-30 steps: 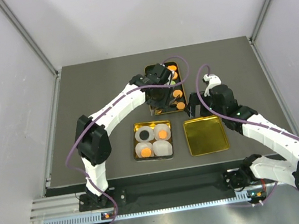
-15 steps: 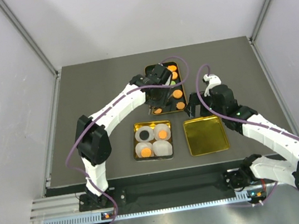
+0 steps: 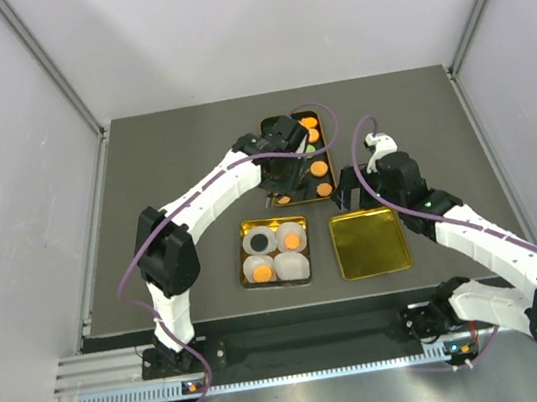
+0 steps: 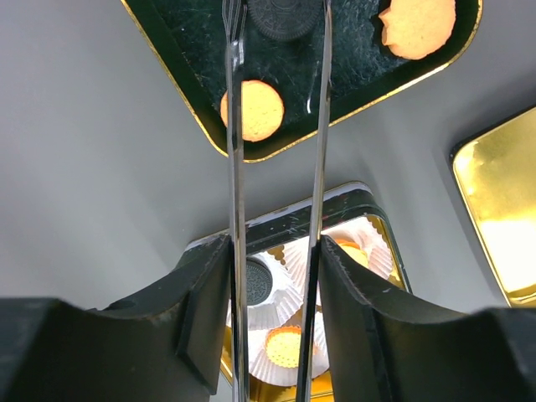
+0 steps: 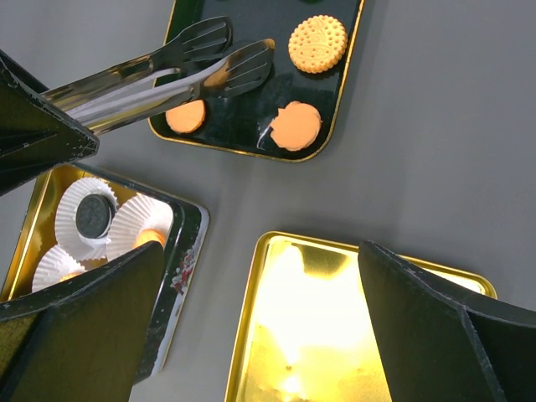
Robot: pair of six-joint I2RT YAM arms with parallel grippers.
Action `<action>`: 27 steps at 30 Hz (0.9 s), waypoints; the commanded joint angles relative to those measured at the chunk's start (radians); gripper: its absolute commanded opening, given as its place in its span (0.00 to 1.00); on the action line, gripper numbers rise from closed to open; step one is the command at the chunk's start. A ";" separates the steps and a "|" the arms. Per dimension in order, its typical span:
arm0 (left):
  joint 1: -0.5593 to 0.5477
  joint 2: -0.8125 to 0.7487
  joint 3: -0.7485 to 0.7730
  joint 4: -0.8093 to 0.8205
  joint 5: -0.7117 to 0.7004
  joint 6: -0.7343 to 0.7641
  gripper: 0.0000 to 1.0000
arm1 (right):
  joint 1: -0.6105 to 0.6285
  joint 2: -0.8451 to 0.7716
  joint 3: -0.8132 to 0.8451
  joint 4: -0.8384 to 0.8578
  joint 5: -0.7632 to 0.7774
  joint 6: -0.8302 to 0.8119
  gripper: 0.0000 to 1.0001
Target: Pack the cookies
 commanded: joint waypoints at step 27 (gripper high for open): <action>-0.004 -0.223 0.042 -0.078 0.064 -0.004 0.34 | -0.003 -0.022 0.036 0.021 0.006 -0.017 1.00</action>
